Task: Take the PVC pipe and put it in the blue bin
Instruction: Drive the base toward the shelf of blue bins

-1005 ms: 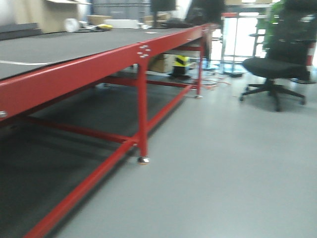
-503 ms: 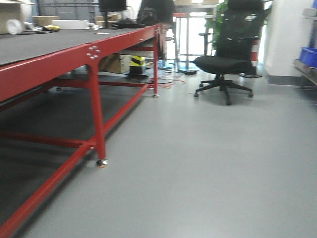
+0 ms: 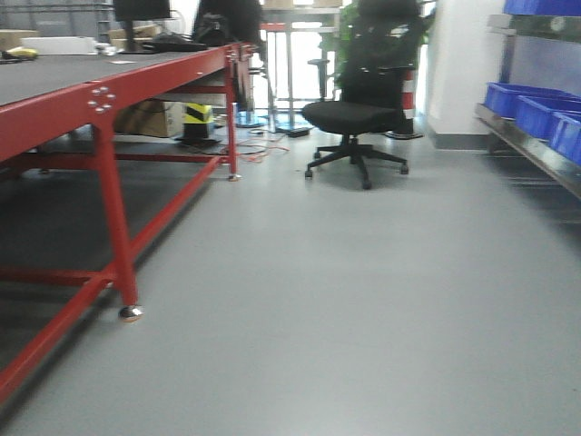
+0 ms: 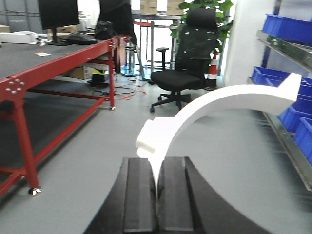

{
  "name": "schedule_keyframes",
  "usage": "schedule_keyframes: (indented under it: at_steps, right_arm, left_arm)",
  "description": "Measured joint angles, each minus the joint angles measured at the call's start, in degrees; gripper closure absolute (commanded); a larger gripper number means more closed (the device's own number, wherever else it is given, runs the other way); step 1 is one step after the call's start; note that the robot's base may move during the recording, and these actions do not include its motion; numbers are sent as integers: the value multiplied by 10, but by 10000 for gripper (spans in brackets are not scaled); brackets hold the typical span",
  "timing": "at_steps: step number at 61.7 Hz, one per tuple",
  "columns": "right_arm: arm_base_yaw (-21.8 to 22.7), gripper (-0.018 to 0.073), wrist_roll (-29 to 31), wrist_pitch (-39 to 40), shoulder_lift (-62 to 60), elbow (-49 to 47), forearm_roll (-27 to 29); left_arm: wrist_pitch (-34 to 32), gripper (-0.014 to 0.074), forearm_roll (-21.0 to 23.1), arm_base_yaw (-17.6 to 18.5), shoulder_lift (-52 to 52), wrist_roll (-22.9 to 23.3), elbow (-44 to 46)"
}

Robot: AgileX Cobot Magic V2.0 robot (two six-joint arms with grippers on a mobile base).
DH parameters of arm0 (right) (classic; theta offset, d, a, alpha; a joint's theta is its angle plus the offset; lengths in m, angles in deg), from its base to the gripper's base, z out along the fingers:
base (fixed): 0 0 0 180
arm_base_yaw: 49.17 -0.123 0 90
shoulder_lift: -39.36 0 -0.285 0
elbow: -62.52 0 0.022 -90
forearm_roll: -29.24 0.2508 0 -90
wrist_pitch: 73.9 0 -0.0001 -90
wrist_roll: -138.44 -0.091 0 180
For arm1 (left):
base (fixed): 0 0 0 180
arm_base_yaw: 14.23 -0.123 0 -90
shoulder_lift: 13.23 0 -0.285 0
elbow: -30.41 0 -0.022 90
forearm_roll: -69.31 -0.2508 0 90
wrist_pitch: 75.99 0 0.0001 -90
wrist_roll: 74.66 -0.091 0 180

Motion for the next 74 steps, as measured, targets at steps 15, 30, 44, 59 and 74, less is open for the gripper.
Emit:
schedule_keyframes:
  at_steps: [15,30,44,59,74]
  right_arm:
    - [0,728,0,0,0,0,0]
    - [0,728,0,0,0,0,0]
    - [0,728,0,0,0,0,0]
    - [0,728,0,0,0,0,0]
    - [0,728,0,0,0,0,0]
  left_arm:
    - [0,707,0,0,0,0,0]
    - [0,707,0,0,0,0,0]
    - [0,707,0,0,0,0,0]
    - [-1,707,0,0,0,0,0]
    - [-1,707,0,0,0,0,0]
